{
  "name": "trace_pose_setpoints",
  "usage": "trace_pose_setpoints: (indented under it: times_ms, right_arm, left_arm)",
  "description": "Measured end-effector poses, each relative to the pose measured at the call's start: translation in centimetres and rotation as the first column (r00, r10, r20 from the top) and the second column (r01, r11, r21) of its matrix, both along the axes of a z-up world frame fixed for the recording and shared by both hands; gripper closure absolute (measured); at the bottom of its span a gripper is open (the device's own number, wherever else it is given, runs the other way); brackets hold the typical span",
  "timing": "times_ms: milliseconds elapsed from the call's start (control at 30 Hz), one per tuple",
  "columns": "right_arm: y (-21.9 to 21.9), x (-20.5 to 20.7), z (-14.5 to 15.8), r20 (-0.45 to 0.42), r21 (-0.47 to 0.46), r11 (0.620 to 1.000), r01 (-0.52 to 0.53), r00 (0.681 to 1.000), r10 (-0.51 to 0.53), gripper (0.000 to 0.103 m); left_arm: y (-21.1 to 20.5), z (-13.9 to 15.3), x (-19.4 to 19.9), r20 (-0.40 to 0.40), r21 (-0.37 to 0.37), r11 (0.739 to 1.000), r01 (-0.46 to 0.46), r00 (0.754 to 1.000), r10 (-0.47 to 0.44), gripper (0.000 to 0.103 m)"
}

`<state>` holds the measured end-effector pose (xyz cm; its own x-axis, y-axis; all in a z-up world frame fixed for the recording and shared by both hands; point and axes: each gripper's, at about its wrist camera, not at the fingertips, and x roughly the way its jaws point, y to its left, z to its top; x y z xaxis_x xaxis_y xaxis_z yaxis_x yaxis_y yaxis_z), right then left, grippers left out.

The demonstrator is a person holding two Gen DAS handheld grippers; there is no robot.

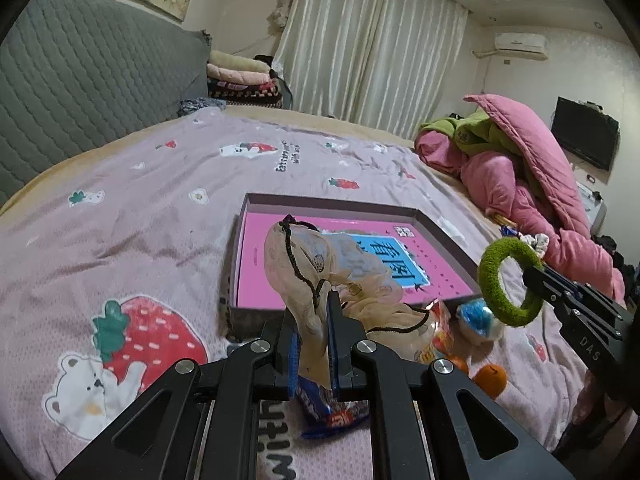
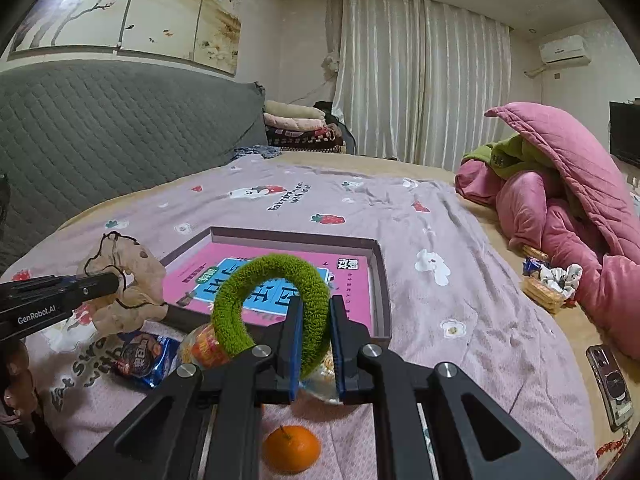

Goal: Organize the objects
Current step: 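Lift the puff with left tool while right tool lifts the ring toward the tray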

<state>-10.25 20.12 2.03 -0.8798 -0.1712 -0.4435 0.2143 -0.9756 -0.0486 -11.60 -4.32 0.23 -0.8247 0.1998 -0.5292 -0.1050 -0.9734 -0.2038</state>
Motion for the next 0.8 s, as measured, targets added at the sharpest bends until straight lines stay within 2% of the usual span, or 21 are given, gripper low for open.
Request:
trace_pose_setpoints:
  times_ms: [167,800]
  right_arm:
    - [0.0,-1.2,0.4,-0.015,0.003,1.000,0.006,1.000,-0.006,0.090]
    - [-0.3,-4.7,1.4,-0.055,0.008,1.000,0.019,0.998,-0.018,0.090]
  left_arm:
    - [0.2,0.4,-1.0,-0.023,-0.034,0.999,-0.014,1.000,0.013,0.092]
    - [0.4,1.2,-4.6,-0.037,-0.048,0.999,-0.010,0.999,0.008,0.092]
